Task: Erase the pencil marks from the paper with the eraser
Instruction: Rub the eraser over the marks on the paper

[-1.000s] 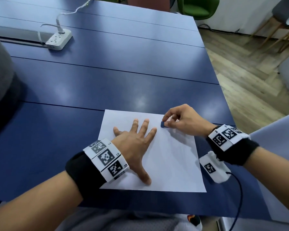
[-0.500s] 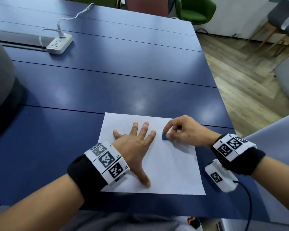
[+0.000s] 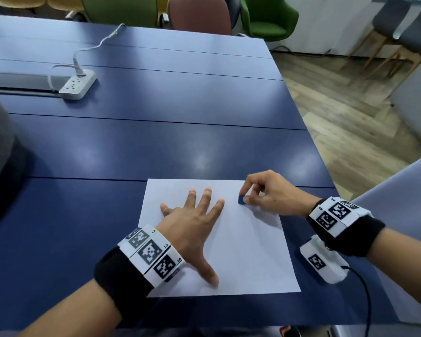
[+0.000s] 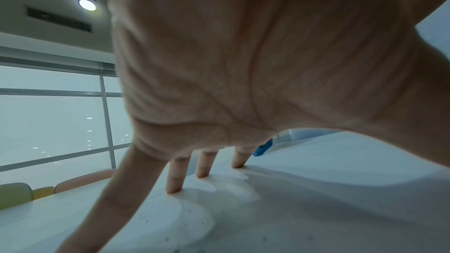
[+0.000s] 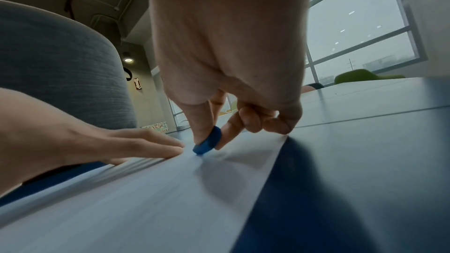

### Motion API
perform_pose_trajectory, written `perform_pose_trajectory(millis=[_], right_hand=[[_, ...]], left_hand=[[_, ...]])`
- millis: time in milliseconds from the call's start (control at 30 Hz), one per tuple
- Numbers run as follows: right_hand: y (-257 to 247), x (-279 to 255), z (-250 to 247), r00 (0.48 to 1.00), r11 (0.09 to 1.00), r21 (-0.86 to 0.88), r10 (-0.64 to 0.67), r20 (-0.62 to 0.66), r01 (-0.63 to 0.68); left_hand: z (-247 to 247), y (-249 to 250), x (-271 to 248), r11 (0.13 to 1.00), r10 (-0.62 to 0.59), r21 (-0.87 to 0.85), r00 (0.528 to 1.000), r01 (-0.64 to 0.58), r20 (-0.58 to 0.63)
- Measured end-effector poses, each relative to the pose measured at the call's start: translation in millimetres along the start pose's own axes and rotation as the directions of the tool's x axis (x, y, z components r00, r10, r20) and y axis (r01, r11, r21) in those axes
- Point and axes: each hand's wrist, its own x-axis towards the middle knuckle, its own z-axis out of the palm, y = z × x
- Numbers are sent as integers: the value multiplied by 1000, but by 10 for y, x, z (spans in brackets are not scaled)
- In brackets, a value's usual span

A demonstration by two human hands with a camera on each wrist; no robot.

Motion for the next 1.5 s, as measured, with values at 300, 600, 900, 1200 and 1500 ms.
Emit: perform_pose_trajectory(millis=[300,600,900,1200,1500], right_hand=[[87,15,-92,999,1000,-8,18,-40,-19],[37,130,-68,998,997,-76,-12,-56,8],[40,104,-97,1000,996,-83,-13,23,15],[6,9,-43,999,998,-64,-21,47,24],[-71,-149,36,980,994,-79,-55,193,72]], left_hand=[[-146,48,202,999,-48,-12,991,47,-124],[-170,65,414,986,-135,-92,991,136,17],[-159,74,453,985,-154,-76,988,156,34],[-158,73,452,985,-154,-69,988,156,31],[-161,62,457,987,-152,-52,988,153,33]])
